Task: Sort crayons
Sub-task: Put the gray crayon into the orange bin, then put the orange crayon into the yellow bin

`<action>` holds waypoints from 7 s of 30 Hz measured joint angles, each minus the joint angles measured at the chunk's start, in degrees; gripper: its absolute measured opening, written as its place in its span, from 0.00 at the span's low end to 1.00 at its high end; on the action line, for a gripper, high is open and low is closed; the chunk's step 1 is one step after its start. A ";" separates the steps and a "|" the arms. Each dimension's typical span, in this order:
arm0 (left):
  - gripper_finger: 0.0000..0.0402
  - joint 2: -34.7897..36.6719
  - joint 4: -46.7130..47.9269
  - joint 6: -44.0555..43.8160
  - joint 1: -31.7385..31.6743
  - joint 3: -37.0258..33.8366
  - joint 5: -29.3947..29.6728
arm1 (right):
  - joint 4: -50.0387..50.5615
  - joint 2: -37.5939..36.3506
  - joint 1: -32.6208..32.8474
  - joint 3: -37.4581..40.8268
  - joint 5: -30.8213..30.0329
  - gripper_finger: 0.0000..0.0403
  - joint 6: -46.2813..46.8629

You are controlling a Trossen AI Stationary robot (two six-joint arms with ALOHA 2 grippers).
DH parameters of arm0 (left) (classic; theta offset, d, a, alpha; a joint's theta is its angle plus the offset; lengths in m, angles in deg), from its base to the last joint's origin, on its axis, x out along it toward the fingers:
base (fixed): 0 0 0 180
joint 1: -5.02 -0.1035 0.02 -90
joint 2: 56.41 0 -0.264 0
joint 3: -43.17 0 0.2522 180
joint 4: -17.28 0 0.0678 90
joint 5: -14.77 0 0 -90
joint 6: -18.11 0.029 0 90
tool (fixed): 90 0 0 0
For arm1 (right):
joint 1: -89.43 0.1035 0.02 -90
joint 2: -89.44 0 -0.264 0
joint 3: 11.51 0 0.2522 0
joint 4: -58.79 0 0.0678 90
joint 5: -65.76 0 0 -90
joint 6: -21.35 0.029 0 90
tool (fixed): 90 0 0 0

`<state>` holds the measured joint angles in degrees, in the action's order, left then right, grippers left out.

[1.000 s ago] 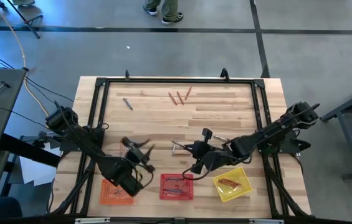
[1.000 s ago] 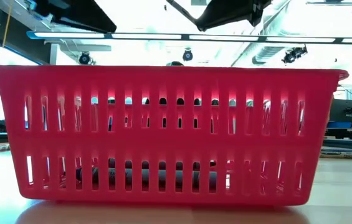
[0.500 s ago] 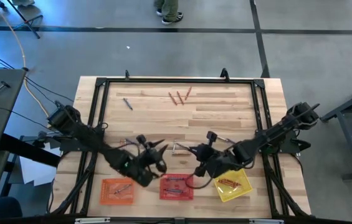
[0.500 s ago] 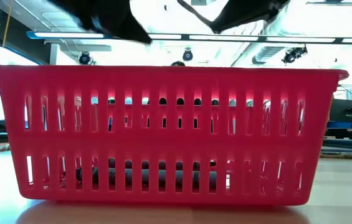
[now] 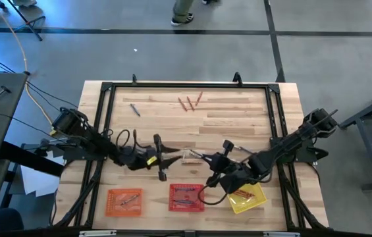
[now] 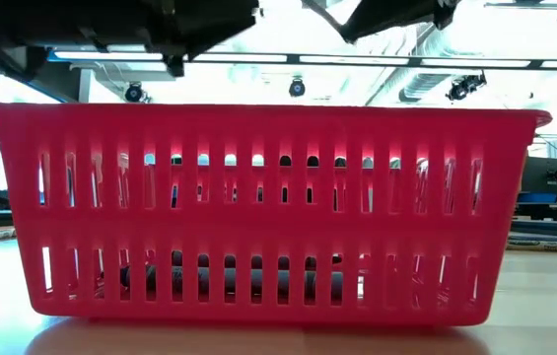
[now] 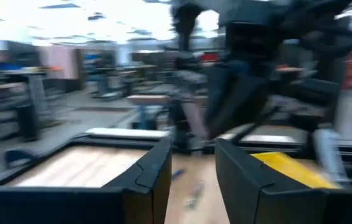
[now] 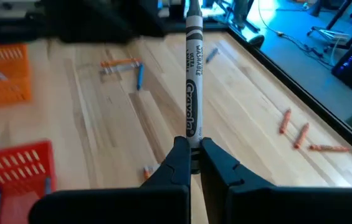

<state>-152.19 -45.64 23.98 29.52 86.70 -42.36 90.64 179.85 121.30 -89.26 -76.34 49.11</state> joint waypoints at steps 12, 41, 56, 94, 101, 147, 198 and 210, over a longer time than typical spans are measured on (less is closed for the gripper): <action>0.27 0.00 10.05 2.86 -2.45 8.87 -4.27 | -12.36 1.62 -1.58 -0.04 2.71 0.00 -8.41; 0.01 0.00 10.38 0.21 -3.08 9.86 -4.47 | -10.72 1.51 -1.89 -0.04 3.07 0.03 -9.24; 0.00 1.38 16.86 -1.96 -0.42 9.88 5.90 | 7.41 -3.44 -1.15 -0.04 8.30 0.38 -0.94; 0.01 21.11 81.98 -93.19 37.94 9.86 14.26 | 28.60 -4.37 -5.77 -0.02 9.21 0.32 8.25; 0.01 21.19 93.36 -111.56 37.94 9.86 -4.10 | 27.04 -4.37 -9.68 -0.02 9.21 0.32 8.41; 0.20 21.56 88.30 -99.29 29.21 9.84 -1.09 | 25.86 -4.37 -12.01 -0.02 10.59 0.32 4.60; 0.20 2.94 96.52 21.01 -44.19 30.01 -20.10 | 38.22 -4.35 -25.52 0.00 10.52 0.32 1.83; 0.20 -8.14 101.00 41.59 -48.77 41.98 -24.18 | 40.78 -4.35 -25.52 0.00 13.34 0.32 1.81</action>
<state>-160.33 55.36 65.58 -19.25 128.69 -66.54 131.42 175.50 95.78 -89.26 -63.00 50.92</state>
